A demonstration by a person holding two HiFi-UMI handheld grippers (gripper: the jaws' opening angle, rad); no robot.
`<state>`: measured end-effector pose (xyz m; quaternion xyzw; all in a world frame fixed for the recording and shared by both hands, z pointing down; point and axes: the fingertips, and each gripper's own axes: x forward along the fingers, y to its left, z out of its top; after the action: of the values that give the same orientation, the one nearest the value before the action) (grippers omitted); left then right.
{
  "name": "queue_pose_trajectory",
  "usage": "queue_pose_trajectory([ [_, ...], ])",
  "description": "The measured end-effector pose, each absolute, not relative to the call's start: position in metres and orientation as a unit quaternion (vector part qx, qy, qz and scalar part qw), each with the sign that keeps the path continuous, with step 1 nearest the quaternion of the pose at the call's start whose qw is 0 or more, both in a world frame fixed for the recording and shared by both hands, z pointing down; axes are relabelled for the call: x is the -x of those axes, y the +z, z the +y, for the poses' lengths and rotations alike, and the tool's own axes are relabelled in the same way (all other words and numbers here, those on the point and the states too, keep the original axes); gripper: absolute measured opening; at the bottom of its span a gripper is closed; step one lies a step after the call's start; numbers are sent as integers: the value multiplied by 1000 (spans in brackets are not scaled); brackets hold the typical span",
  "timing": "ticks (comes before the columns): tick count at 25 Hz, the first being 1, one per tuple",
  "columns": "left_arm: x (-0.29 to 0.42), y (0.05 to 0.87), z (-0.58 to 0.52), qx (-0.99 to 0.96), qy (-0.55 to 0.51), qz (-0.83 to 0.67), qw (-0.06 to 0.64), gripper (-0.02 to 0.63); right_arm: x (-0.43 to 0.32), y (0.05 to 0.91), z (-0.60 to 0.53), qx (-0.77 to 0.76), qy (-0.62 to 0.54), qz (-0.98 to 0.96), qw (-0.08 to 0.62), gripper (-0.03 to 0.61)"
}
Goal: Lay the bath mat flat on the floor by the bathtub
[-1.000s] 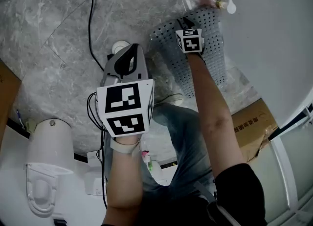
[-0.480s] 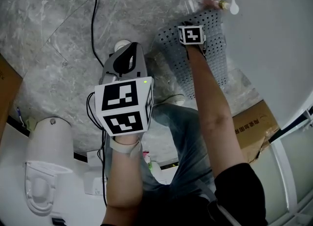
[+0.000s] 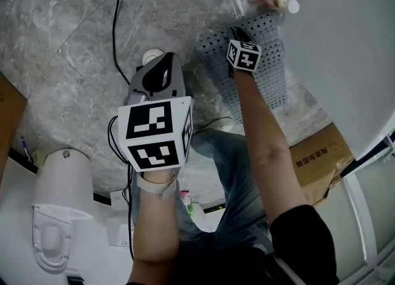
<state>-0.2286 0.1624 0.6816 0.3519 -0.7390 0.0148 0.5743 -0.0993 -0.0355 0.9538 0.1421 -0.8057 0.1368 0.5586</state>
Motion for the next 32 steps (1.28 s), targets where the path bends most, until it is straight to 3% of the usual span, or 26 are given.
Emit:
queue_pose_trajectory([
  [11,236,679,166,-346,9,-745,571,18,127,975,-29,-81,177,-798,571,129],
  [14,237,678,166,-337,3,-750,569,18,130,965,-24,-59,145,-796,585,184],
  [16,234,679,168,-331,0,-751,571,18,131,956,-12,-43,132,-800,584,275],
  [18,231,682,173,-323,-4,-751,576,18,129,949,10,-16,120,-800,588,310],
  [26,234,690,208,-276,-16,-760,589,18,118,950,108,107,-17,-753,649,382],
  [32,246,690,224,-262,-21,-767,585,18,112,982,115,148,-157,-673,707,379],
])
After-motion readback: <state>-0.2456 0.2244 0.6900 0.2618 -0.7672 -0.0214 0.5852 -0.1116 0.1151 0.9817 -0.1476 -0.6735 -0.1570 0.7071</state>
